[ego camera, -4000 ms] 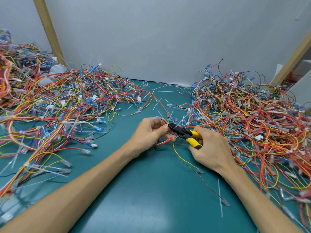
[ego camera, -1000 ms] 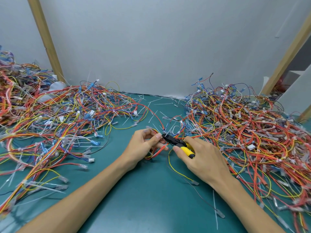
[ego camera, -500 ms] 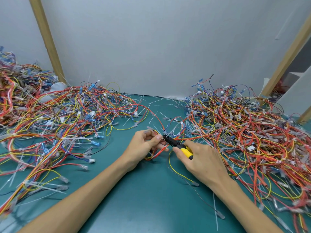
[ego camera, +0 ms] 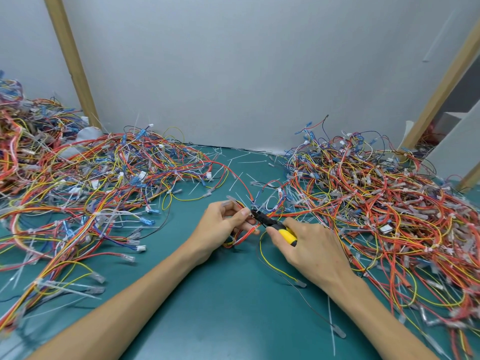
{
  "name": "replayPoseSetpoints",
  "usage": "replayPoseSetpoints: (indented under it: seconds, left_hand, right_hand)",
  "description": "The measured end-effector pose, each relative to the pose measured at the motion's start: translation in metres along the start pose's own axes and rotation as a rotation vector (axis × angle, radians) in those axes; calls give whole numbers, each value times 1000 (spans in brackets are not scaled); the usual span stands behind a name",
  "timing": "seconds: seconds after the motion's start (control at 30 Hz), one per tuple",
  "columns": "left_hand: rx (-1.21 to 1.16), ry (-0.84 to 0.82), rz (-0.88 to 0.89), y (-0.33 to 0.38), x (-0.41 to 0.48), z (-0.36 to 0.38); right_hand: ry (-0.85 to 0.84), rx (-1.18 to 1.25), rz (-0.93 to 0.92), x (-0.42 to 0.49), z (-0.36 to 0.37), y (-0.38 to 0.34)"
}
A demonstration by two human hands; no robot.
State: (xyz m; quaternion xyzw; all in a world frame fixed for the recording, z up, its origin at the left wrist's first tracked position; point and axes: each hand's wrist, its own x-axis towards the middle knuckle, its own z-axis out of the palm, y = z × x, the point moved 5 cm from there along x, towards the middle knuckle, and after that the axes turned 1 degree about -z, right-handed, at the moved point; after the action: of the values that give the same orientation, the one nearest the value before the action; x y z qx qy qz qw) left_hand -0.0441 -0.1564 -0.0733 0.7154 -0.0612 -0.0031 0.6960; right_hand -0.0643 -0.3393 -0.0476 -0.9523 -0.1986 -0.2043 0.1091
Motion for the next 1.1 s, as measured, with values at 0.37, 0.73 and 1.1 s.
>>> replayPoseSetpoints:
  seconds: [0.37,0.73,1.1]
  left_hand:
    - [6,38,4,2,-1,0]
    - [5,57,33,1,0,-1]
    - [435,206,380,17,-10,3]
  right_hand:
    - [-12,123,126,3,4,13]
    - [107,1332,646,6,9,47]
    - [-32,1726,653,5,18,35]
